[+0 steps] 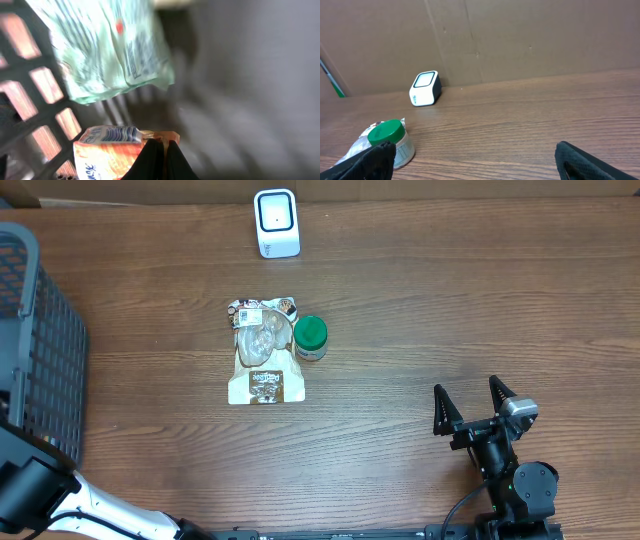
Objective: Scan the item barcode
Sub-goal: 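Reach the left gripper into the basket and grasp the orange tissue box, then carry the orange box right of the jar and release it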
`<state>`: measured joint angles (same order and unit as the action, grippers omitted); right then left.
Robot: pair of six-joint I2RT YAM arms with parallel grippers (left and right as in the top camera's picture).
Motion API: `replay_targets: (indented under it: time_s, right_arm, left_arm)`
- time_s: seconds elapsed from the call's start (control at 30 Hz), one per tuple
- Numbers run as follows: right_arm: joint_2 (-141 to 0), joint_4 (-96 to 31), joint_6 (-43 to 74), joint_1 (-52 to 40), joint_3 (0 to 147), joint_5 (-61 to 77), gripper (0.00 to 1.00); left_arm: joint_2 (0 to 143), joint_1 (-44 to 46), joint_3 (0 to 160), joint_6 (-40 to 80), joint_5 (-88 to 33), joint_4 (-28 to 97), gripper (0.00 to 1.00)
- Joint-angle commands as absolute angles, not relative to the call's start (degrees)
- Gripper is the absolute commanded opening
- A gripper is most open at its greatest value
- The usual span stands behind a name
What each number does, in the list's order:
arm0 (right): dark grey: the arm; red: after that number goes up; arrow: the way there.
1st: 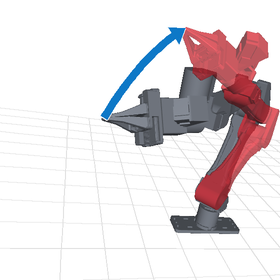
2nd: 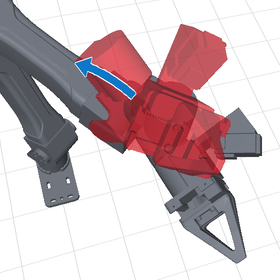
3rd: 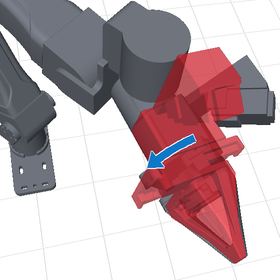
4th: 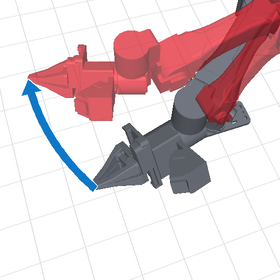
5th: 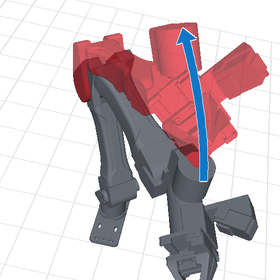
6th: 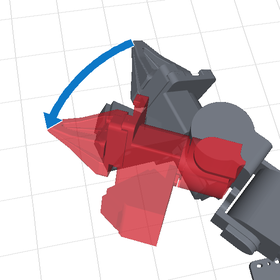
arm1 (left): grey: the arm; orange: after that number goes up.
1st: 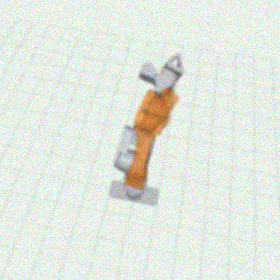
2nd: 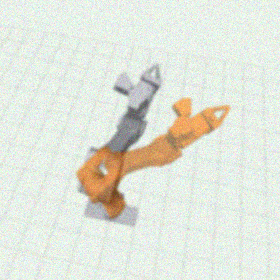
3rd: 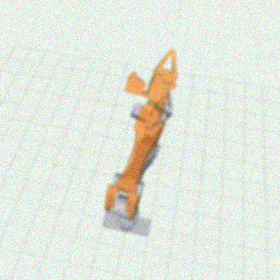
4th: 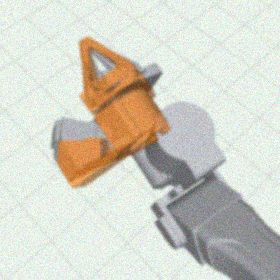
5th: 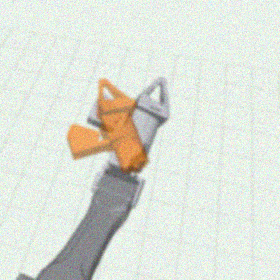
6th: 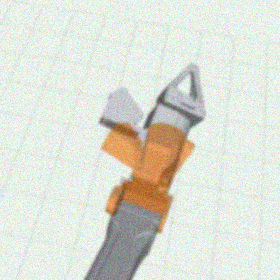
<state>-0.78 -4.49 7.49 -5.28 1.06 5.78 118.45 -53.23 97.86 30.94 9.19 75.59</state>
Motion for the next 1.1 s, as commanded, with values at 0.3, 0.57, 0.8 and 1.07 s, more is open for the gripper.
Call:
replay_targets:
  time_s: [0.3,0.57,0.8,1.07]
  right_arm:
    - [-0.16,-4.25,7.70,-5.17,0.47,6.09,1.00]
    - [-0.16,-4.25,7.70,-5.17,0.47,6.07,1.00]
    - [-0.16,-4.25,7.70,-5.17,0.47,6.09,1.00]
    - [-0.16,-4.25,7.70,-5.17,0.47,6.07,1.00]
  left_arm:
    - [113.86,-52.62,121.73,27.73,1.32,83.96,0.04]
    - [108.33,-50.06,131.76,23.29,-6.57,84.62,0.04]
    - [102.56,-42.96,136.70,20.34,-7.05,86.46,0.04]
    - [98.10,-27.94,136.70,19.25,-6.59,89.41,0.04]
